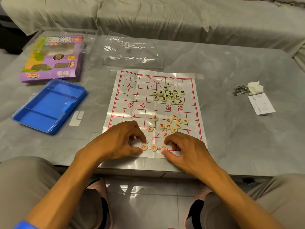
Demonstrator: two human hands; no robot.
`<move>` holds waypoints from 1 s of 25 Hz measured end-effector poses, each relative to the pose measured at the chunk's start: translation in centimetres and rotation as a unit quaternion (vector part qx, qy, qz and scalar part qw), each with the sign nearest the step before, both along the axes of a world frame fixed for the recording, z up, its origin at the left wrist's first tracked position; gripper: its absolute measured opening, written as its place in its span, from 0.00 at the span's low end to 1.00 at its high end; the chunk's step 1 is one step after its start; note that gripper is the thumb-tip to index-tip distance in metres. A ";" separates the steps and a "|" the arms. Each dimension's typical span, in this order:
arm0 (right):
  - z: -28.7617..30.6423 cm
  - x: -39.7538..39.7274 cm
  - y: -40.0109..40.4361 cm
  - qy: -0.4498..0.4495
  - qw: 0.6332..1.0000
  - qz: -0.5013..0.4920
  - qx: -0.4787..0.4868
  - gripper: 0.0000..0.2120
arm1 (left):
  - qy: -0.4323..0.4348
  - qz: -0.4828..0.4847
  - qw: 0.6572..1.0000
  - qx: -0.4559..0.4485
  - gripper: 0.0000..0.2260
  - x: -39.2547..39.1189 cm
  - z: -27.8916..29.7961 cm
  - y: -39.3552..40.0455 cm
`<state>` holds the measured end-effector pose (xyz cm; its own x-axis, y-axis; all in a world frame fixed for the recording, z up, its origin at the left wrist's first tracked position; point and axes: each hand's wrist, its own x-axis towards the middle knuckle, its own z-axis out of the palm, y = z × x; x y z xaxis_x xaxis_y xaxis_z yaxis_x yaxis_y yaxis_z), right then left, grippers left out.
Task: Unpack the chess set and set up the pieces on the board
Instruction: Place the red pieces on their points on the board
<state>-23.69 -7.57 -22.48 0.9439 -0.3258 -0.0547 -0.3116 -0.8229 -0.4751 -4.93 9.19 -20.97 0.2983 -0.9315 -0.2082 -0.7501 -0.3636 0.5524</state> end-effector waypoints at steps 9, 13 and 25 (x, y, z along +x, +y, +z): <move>-1.7 1.5 1.5 -0.099 0.994 0.028 -0.040 0.12 | -0.005 0.010 1.000 0.010 0.11 0.2 -0.2 -0.2; -1.2 1.2 1.2 -0.087 0.996 0.023 -0.024 0.16 | 0.000 0.012 1.000 0.014 0.12 0.3 -0.2 -0.1; 2.4 0.1 -6.3 -0.113 0.983 -0.141 0.013 0.09 | -0.066 0.131 0.988 -0.040 0.10 1.6 -1.2 -0.6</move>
